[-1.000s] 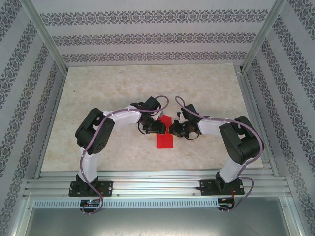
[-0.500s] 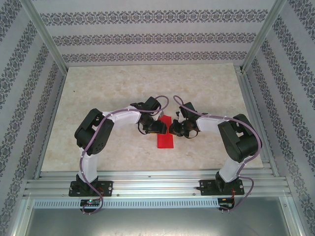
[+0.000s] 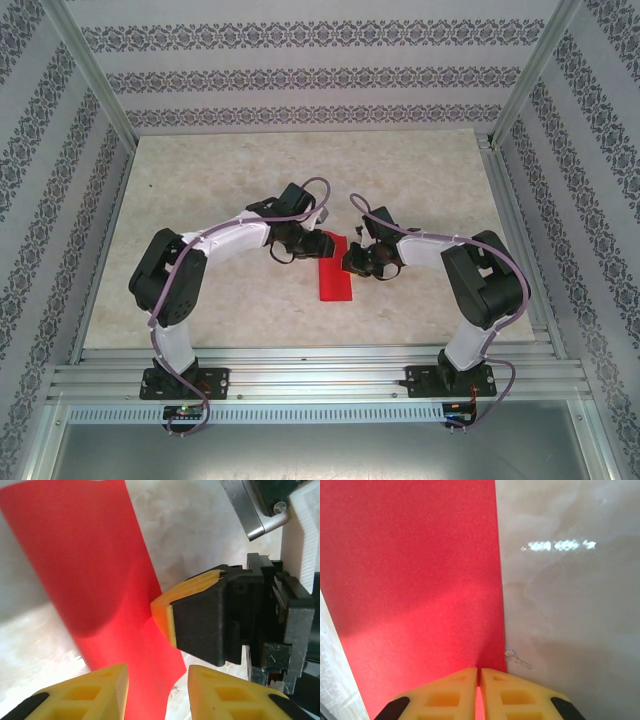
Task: Fold a paper plane with a square sheet of paper (fold left side to right side)
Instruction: Hold the square sheet of paper at the center of the table.
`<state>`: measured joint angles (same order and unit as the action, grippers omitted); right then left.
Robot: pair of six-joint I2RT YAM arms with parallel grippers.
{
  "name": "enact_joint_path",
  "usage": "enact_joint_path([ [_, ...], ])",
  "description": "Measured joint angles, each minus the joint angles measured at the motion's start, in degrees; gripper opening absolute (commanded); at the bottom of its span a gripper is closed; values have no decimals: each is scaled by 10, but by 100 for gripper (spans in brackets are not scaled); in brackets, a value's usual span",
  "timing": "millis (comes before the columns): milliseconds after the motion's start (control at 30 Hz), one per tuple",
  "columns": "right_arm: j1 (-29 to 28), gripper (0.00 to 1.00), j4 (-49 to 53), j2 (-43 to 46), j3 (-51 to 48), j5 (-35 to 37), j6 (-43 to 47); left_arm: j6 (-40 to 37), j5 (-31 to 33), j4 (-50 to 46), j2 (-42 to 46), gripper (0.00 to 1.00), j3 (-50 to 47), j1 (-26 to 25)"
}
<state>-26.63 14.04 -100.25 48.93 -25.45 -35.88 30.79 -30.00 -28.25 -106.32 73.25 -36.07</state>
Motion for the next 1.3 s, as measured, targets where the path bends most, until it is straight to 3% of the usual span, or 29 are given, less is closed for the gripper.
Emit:
enact_joint_path([
  [300, 0, 12, 8, -2, 5, 2, 0, 12, -27, 25, -38, 35, -11, -1],
  [733, -3, 12, 19, -4, 12, 8, 13, -6, 22, 12, -69, 31, -22, -1],
  [1300, 13, 14, -8, 23, 13, -14, 5, -21, 26, 26, -67, 31, -35, -3],
])
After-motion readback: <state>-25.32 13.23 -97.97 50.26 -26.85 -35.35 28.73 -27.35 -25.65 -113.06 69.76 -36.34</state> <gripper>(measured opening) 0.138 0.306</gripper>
